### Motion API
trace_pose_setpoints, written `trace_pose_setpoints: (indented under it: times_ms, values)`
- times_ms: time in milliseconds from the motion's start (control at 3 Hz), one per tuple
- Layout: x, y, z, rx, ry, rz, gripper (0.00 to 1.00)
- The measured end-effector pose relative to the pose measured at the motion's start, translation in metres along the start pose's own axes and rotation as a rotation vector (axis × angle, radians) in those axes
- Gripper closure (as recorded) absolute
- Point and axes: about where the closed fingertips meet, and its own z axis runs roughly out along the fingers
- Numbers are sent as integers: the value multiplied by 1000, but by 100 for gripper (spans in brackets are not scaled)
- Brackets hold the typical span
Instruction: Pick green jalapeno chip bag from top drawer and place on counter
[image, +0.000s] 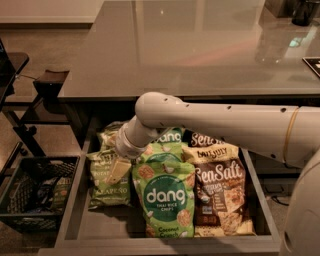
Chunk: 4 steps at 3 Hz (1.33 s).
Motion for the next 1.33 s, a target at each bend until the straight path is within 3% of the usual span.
trace_pose_setpoints:
  times_ms: [1000,1333]
  values:
    - [4,4,5,-8,-4,12,89]
    - [4,4,5,-8,-4,12,100]
